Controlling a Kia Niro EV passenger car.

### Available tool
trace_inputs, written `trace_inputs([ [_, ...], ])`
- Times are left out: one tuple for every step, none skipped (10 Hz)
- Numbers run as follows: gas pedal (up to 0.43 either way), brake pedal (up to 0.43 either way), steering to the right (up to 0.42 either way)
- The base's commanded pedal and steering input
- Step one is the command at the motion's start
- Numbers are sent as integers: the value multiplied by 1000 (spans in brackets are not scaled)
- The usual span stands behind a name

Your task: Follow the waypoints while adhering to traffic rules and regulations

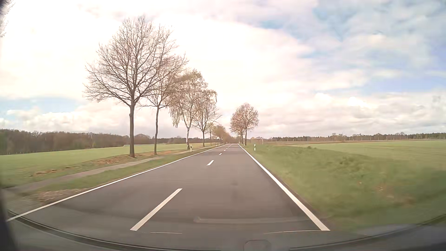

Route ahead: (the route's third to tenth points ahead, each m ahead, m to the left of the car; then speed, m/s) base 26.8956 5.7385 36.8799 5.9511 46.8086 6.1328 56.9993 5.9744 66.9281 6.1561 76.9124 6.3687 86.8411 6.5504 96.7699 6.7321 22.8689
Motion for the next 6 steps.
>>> trace_inputs([
  [157, 0, -3],
  [157, 0, -3],
  [157, 0, -3],
  [169, 0, -3],
  [169, 0, -3],
  [169, 0, -3],
])
